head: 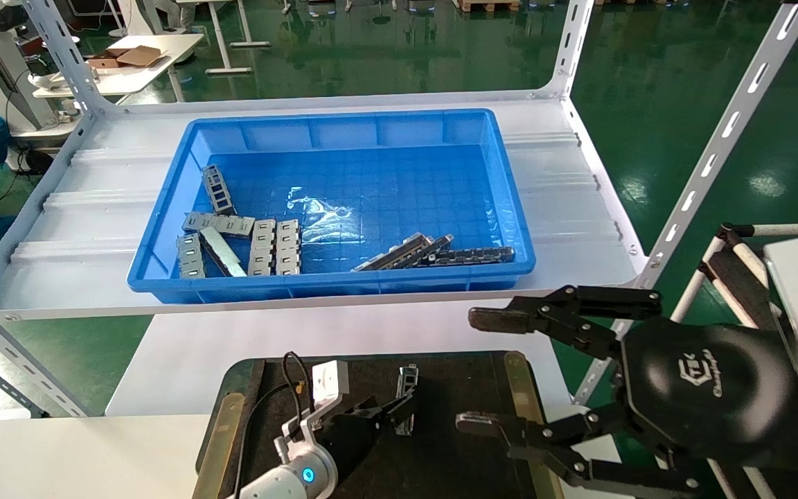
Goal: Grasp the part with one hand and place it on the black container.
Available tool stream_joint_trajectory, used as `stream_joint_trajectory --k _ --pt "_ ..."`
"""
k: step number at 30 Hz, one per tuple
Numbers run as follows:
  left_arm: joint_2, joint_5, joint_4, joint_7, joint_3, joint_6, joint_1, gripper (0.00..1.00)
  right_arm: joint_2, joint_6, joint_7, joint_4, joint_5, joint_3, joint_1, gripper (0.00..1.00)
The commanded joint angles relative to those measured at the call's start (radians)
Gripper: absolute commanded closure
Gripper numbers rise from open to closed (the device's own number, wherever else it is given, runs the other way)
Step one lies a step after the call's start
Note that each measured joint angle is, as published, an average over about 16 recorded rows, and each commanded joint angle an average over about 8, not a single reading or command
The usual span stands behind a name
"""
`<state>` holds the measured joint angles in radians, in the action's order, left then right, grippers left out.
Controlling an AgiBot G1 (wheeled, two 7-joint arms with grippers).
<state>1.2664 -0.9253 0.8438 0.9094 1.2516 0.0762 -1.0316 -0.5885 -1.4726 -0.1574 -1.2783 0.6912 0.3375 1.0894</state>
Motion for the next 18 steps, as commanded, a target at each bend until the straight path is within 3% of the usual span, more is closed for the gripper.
stream_joint_trajectory --k 1,10,18 --pt "-0.022 -0.012 0.015 -0.007 0.001 -0.022 -0.01 0.0 0.0 0.0 0.0 0.0 0.0 0.0 0.0 0.0" --pt "-0.152 -0.093 0.166 -0.104 -0.05 -0.164 -0.013 0.0 0.0 0.0 0.0 0.0 0.0 0.0 0.0 0.0" --pt "-0.255 -0.133 0.266 -0.254 -0.134 -0.297 0.001 0.0 0.0 0.0 0.0 0.0 0.0 0.0 0.0 0.0"
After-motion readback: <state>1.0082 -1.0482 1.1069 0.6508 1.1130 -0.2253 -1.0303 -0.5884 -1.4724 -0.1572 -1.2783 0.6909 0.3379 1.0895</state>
